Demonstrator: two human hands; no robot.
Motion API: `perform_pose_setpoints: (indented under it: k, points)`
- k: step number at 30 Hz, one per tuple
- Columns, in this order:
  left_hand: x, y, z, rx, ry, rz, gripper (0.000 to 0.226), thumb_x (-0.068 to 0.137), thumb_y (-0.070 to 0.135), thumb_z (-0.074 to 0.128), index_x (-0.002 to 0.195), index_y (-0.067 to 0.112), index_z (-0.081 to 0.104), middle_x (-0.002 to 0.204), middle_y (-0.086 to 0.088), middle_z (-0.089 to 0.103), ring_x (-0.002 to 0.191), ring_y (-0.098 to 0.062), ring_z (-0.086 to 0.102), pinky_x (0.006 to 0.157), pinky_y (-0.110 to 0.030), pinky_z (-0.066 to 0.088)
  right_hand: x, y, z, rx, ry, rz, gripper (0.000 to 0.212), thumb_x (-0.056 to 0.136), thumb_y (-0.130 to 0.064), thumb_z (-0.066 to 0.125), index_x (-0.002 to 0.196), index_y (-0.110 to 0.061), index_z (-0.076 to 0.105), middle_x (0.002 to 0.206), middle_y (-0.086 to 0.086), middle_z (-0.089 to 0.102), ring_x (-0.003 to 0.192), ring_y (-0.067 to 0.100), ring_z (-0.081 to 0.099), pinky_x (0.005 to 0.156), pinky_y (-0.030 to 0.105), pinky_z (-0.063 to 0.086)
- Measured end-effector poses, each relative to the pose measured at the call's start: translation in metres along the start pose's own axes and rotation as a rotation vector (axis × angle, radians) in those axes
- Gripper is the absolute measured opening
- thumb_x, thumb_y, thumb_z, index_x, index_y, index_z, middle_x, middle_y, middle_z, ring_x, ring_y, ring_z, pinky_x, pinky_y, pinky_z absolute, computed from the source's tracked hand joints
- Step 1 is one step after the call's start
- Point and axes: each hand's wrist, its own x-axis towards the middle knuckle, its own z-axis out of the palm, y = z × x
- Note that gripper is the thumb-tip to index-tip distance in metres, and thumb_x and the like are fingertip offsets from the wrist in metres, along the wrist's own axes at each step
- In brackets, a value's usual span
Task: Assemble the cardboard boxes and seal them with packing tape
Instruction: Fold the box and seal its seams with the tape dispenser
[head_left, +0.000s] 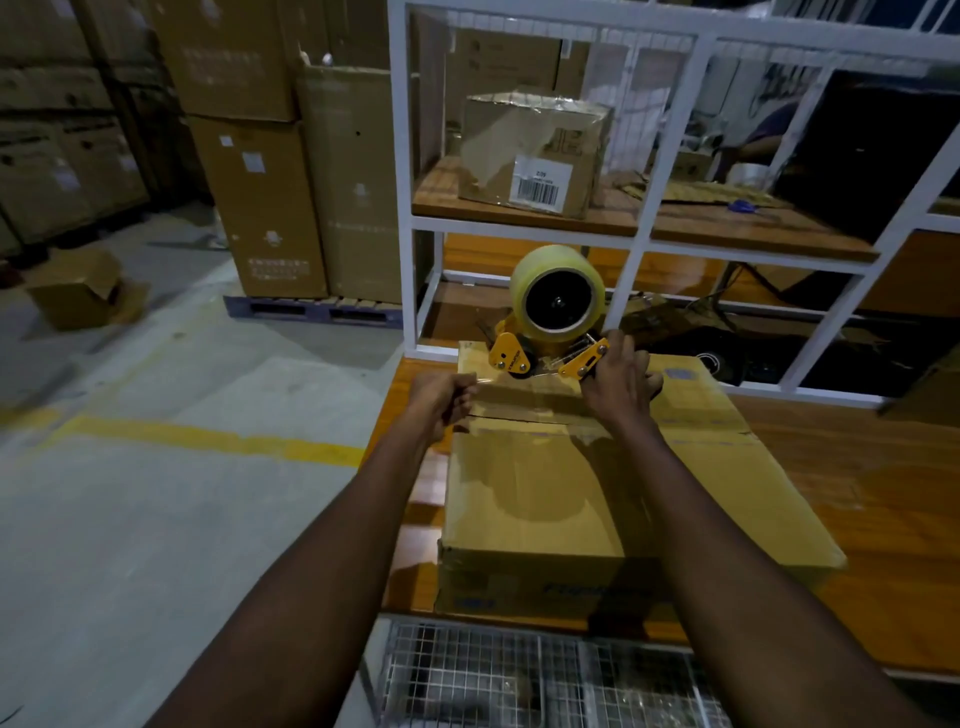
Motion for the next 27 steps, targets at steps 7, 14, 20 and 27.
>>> perform_pose_setpoints:
  k: [7,14,20,27]
  points:
    - [0.007,-0.001,-0.04,0.206,0.06,0.099,0.01,0.095,0.005,0.058,0.087,0.002,0.065,0.068,-0.011,0.057,0.049,-0.016,0.046,0.041,-0.022,0.04,-0.006,0.005,0.015,-0.052,-0.05,-0.003,0.038,0.095,-0.021,0.054,0.129,-0.015,0.041,0.126,0.011,0.044,0.11,0.035,0.042,0.087,0.049,0.031]
    - [0.022,-0.022,-0.059,0.315,0.122,0.163,0.012,0.093,0.005,0.062,0.082,0.001,0.066,0.065,-0.012,0.059,0.044,-0.016,0.05,0.042,-0.023,0.045,-0.023,-0.002,0.036,-0.028,-0.032,-0.035,0.031,0.091,-0.026,0.057,0.117,-0.019,0.043,0.118,0.007,0.048,0.107,0.032,0.044,0.087,0.049,0.032]
    - [0.03,-0.032,-0.066,0.325,0.073,0.16,0.013,0.095,0.006,0.062,0.085,-0.002,0.065,0.068,-0.014,0.058,0.048,-0.019,0.047,0.041,-0.022,0.042,-0.021,-0.002,0.043,-0.054,-0.019,-0.068,0.034,0.089,-0.026,0.06,0.118,-0.02,0.044,0.118,0.007,0.048,0.106,0.03,0.044,0.086,0.046,0.03]
    - [0.044,-0.062,-0.069,0.354,0.015,0.197,0.021,0.095,0.016,0.065,0.079,0.003,0.063,0.075,-0.016,0.063,0.052,-0.021,0.051,0.047,-0.026,0.046,-0.021,0.003,0.054,-0.121,-0.025,-0.096,0.042,0.082,-0.023,0.068,0.116,-0.021,0.043,0.115,0.006,0.049,0.103,0.029,0.044,0.085,0.046,0.031]
